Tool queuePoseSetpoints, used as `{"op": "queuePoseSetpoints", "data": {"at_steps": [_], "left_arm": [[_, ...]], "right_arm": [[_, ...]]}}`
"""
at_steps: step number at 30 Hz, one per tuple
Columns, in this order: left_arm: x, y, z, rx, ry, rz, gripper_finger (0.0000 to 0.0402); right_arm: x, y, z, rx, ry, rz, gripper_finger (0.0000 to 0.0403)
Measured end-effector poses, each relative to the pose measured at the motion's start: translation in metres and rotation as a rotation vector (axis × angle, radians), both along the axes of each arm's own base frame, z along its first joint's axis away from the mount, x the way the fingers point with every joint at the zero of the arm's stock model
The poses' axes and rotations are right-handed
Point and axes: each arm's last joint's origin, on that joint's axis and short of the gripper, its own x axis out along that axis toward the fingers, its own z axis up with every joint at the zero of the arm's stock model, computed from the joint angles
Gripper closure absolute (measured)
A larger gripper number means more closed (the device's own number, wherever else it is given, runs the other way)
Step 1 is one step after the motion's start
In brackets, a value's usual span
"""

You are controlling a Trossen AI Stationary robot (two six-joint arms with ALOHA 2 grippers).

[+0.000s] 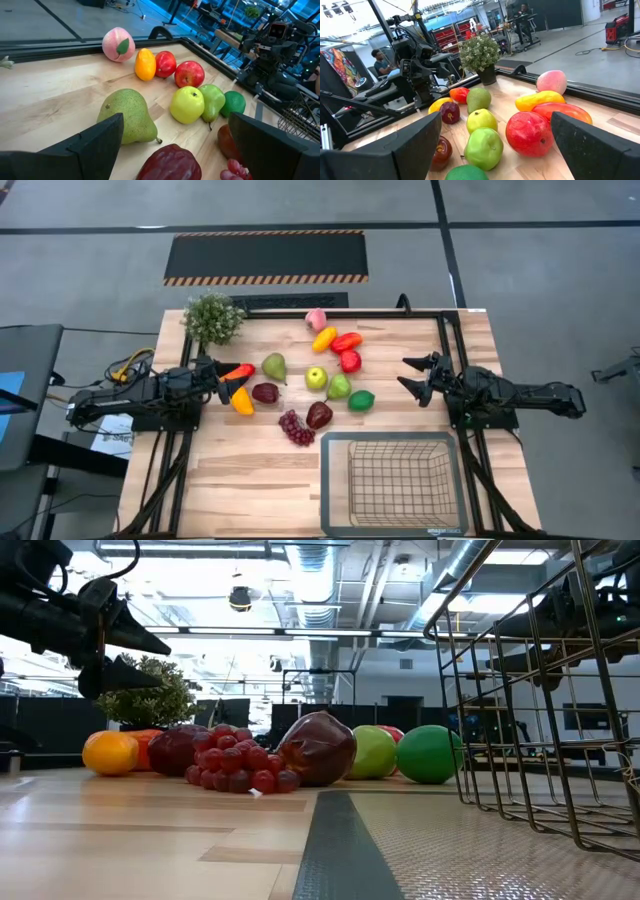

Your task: Build produce basket

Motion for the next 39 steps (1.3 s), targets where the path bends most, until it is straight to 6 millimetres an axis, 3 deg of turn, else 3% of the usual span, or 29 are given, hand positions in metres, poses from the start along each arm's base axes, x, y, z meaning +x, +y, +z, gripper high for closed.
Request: {"op": "queuePoseSetpoints", "data": {"at_steps": [29, 39], "left_arm": [[0.0002, 0.0017, 0.0014, 0.027, -0.01, 0.055, 0.0055], [-0.0002, 0.003, 0.0025, -0.146, -0.129, 0.15, 0.0055]], "right_arm": [[0.0, 0.0, 0.0, 0.0, 0.0, 0.0, 0.0008], [0.0, 0.0, 0.0001, 0.0, 0.0, 0.0, 0.0008]]}}
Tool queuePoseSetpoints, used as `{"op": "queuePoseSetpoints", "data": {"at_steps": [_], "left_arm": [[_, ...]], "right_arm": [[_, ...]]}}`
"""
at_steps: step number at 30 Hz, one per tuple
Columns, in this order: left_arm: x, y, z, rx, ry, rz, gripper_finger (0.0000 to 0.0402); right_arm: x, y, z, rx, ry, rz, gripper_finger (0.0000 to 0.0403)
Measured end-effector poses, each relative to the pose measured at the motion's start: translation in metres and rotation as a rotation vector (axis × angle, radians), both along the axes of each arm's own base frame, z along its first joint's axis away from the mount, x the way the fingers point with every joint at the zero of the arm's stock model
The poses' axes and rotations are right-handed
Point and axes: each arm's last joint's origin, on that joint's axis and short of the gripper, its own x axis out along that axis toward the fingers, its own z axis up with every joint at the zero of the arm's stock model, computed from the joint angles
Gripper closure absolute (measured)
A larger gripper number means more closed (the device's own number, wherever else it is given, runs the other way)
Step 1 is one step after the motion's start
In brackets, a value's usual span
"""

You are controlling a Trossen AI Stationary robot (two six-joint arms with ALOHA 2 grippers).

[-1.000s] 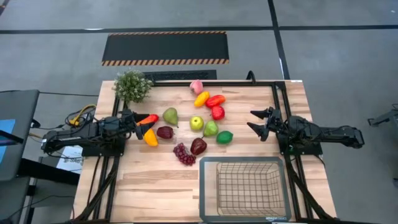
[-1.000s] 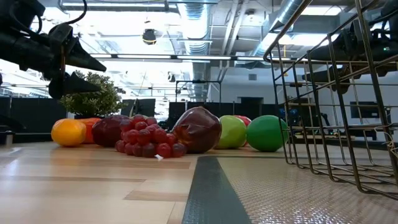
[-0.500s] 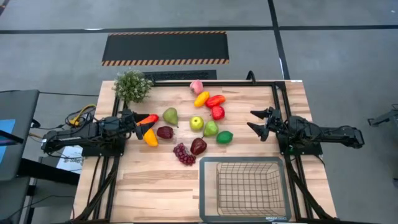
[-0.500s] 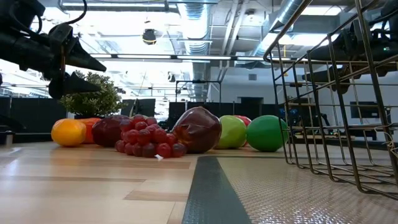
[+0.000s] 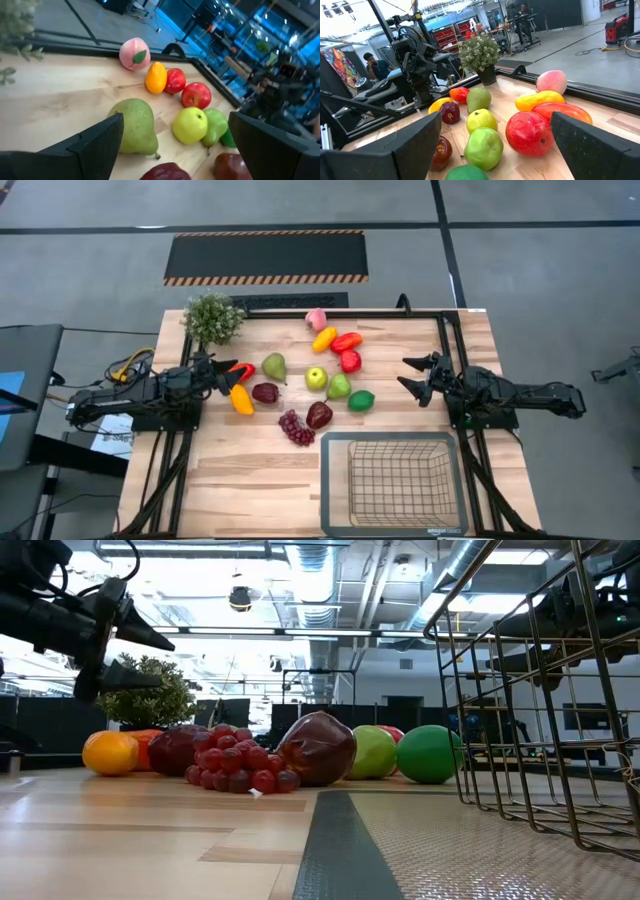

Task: Build produce basket
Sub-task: Put the red apple into the wire basket

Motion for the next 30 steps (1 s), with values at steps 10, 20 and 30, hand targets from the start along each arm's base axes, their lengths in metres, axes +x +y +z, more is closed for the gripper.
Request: {"op": "queuePoseSetpoints", "data": {"at_steps": [10, 20, 30], "left_arm": [[-0.0003, 0.0004, 0.0001, -0.047, -0.033, 0.03, 0.0055], [0.0, -0.0001, 0.0, -0.067, -0.041, 0.012, 0.0055], [-0.0016, 0.0023, 0.0002, -0.148, -0.119, 0.135, 0.0055]], "right_arm": [[0.0, 0.0, 0.0, 0.0, 0.0, 0.0, 0.0008], [0.0, 0.0, 0.0, 0.0, 0.0, 0.0, 0.0008], [0.0, 0.0, 0.0, 0.0, 0.0, 0.0, 0.0008]]}}
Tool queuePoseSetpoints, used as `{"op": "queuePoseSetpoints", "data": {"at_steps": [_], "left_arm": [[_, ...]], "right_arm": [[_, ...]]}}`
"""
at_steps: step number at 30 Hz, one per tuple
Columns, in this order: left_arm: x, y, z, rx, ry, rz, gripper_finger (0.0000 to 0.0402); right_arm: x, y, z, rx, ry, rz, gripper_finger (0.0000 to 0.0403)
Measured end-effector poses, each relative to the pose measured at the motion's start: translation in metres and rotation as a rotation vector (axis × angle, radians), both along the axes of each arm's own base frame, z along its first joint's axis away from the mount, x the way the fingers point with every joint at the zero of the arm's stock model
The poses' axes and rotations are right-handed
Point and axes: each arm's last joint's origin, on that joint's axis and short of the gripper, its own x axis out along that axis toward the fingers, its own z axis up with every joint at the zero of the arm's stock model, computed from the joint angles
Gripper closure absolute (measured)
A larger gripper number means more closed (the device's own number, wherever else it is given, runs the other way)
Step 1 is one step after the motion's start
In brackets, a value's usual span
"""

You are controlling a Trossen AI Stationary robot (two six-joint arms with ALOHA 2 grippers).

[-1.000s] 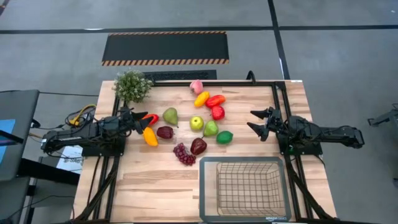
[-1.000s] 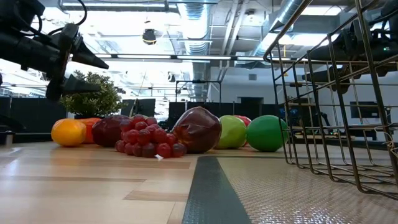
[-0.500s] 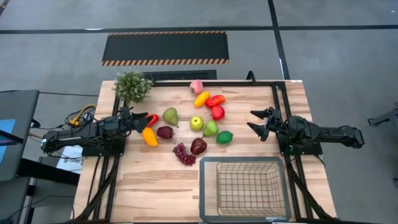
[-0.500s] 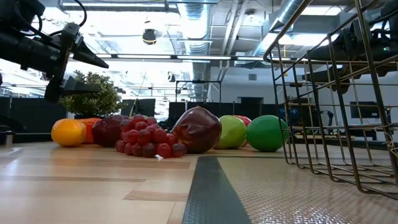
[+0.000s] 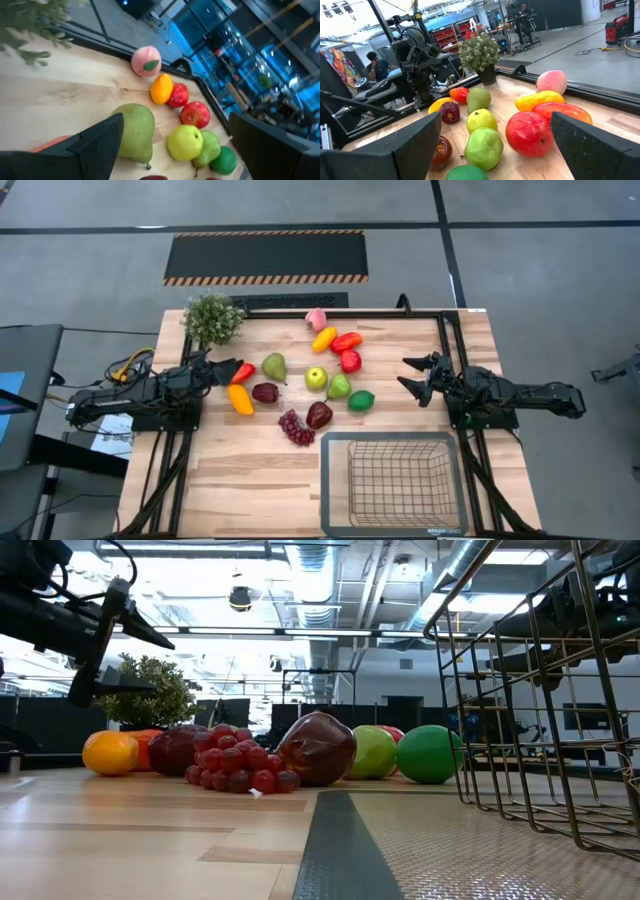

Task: Build produce basket
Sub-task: Put the red apple into the wire basket

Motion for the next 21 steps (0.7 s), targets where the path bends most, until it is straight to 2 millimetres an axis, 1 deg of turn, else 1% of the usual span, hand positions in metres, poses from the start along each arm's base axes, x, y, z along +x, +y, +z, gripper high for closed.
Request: {"op": "queuePoseSetpoints", "data": {"at_steps": [3, 6, 9, 11, 15, 17, 19, 21], "left_arm": [[0.0, 0.0001, -0.0001, -0.013, -0.012, 0.007, 0.0055], [0.0004, -0.0004, -0.0002, -0.074, -0.057, 0.002, 0.0055], [0.0003, -0.0003, -0.0002, -0.073, -0.057, 0.004, 0.0055], [0.0002, -0.0001, -0.0003, -0.064, -0.052, 0.012, 0.0055], [0.0, 0.0002, -0.0001, -0.059, -0.053, 0.023, 0.0055], [-0.0001, 0.0004, 0.0, -0.057, -0.054, 0.031, 0.0055], [-0.0005, 0.0011, 0.0002, -0.059, -0.065, 0.062, 0.0055], [-0.0009, 0.0016, 0.0004, -0.086, -0.094, 0.091, 0.0055]], "right_arm": [[0.0, 0.0, -0.0001, -0.01, 0.004, 0.0, 0.0008], [-0.0001, -0.0007, 0.0, -0.07, 0.029, -0.006, 0.0008], [-0.0001, -0.0008, -0.0001, -0.095, 0.04, -0.007, 0.0008], [-0.0001, -0.0007, 0.0004, -0.075, 0.026, -0.006, 0.0008], [0.0001, 0.0, 0.0031, 0.195, -0.114, 0.01, 0.0008], [0.0, -0.0002, 0.004, 0.303, -0.168, 0.012, 0.0008], [0.0, -0.0003, 0.004, 0.384, -0.2, 0.014, 0.0008], [0.0, -0.0002, 0.0033, 0.425, -0.21, 0.015, 0.0008]]}}
